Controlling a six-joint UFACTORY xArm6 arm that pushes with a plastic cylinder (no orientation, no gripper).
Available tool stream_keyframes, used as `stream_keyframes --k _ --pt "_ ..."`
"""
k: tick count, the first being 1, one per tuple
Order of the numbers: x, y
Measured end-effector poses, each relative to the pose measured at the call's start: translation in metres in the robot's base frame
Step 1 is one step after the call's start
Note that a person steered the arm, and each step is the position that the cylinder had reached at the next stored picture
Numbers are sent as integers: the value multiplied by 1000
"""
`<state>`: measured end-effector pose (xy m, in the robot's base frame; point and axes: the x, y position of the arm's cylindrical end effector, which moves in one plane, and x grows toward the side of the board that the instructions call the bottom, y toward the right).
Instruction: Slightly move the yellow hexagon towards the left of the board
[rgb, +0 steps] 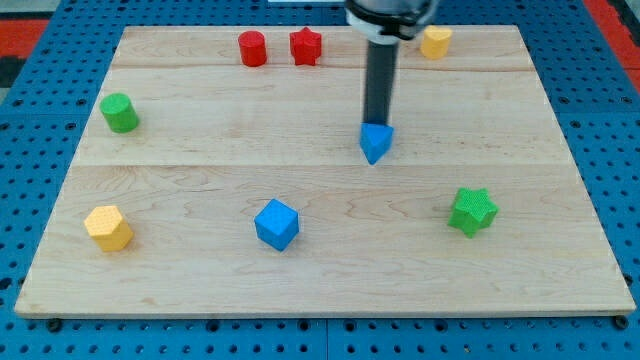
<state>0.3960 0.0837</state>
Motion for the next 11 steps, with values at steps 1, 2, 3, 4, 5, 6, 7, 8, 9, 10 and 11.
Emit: stream_keyframes --k 1,2,3,4,5,6,7,8,9,10,11 --pt "68 -4" --pt "139 -61" --pt "169 -78" --pt "173 -30" --pt "222 -60" --pt "219 -194" --pt "195 -279" --pt "128 -268" --pt "115 -272" --pt "135 -255" --pt "172 -311"
